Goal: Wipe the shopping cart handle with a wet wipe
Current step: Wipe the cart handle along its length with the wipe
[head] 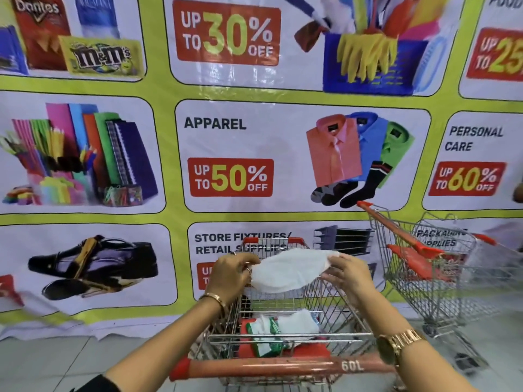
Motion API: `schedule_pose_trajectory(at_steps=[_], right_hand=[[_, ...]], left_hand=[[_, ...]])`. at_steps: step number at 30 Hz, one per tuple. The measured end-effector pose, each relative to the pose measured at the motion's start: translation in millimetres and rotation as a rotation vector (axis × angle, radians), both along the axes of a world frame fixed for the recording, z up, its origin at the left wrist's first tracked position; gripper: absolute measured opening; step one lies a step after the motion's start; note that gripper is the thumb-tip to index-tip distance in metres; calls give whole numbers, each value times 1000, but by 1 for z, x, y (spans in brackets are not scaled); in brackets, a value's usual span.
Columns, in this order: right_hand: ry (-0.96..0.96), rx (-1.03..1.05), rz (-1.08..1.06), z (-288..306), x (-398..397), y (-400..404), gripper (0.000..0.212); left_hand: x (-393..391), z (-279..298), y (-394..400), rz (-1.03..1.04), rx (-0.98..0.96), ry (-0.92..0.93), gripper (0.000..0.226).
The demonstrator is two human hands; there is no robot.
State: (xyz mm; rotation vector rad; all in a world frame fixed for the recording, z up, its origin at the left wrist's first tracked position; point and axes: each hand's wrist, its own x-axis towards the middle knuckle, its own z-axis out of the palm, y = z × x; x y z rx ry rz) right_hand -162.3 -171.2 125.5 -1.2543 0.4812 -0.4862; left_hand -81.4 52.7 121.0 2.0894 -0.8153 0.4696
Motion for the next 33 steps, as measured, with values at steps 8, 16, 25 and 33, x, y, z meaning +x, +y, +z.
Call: schedule_pose_trajectory(at_steps=[8,16,25,33], right_hand=[[83,-92,9,-14,-36,-21,23],[325,-707,38,-69,-86,-4,19],[464,-1148,1,-92,-115,7,20],[426,-1244,-249,-92,-121,15,17]], left_hand=[[-9,-19,2,-31,174,123,32],[-36,-67,19,-134,375,333,31],[-54,-84,8,-107,548,322,45],[-56,-84,10,-173,675,385,50]])
